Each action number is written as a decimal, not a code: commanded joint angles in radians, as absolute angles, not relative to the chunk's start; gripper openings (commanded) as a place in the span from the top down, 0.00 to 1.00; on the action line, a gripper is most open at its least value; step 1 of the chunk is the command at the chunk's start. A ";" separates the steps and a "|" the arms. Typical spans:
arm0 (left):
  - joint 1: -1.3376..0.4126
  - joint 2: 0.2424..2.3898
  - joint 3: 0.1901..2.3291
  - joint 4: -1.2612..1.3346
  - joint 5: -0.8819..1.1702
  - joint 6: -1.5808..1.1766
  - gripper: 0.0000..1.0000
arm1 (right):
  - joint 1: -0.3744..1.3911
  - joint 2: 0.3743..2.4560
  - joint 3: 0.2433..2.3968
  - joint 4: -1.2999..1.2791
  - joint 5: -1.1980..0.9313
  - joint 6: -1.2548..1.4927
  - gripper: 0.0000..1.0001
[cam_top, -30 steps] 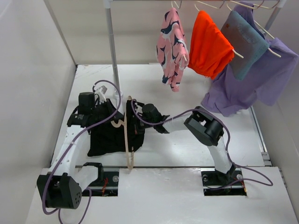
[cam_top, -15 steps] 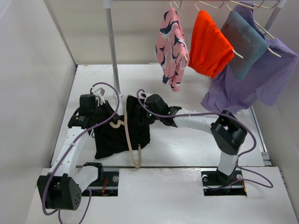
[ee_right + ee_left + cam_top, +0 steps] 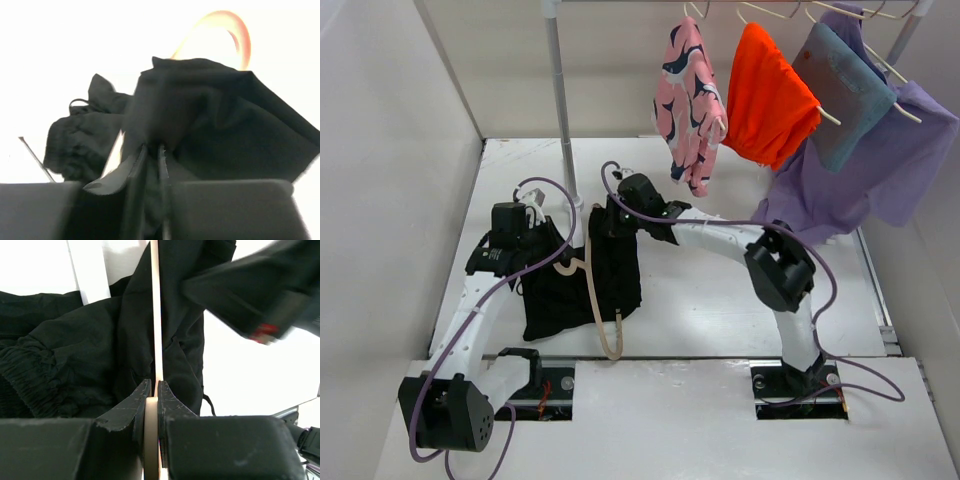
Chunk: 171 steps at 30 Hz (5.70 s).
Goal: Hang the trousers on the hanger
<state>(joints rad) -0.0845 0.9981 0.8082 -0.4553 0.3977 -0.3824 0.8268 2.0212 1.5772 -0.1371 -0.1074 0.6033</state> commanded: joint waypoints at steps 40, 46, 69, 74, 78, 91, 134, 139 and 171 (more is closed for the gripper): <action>-0.083 0.996 0.842 -0.405 0.462 -0.379 1.00 | 0.960 1.943 1.241 -0.022 -0.519 0.666 0.71; -0.092 1.005 0.879 -0.414 0.529 -0.409 1.00 | 0.991 2.159 1.367 0.170 -0.598 0.742 0.81; -0.120 1.039 0.951 -0.491 0.492 -0.351 1.00 | 0.923 1.821 1.249 -0.316 -0.123 0.627 0.27; -0.120 1.057 0.951 -0.491 0.492 -0.351 1.00 | 0.923 1.744 1.279 -0.374 -0.022 0.650 0.23; -0.129 1.057 0.951 -0.491 0.492 -0.351 1.00 | 0.923 1.701 1.319 -0.374 -0.008 0.650 0.23; -0.129 1.063 0.916 -0.447 0.502 -0.394 1.00 | 0.986 1.753 1.376 -0.226 -0.120 0.643 0.23; -0.066 1.264 1.025 -0.545 0.593 -0.232 0.34 | 0.828 1.759 1.193 0.097 -0.620 0.707 1.00; -0.075 1.308 0.950 -0.483 0.638 -0.278 0.30 | 0.828 1.759 1.184 0.106 -0.620 0.707 1.00; -0.094 1.348 1.322 -1.107 0.686 0.650 1.00 | 0.698 1.638 0.977 0.117 -0.462 0.920 1.00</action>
<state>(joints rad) -0.0917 1.3708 1.2728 -0.9245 0.6117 0.4316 0.6922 1.6348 1.0054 0.1207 -0.5236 0.8997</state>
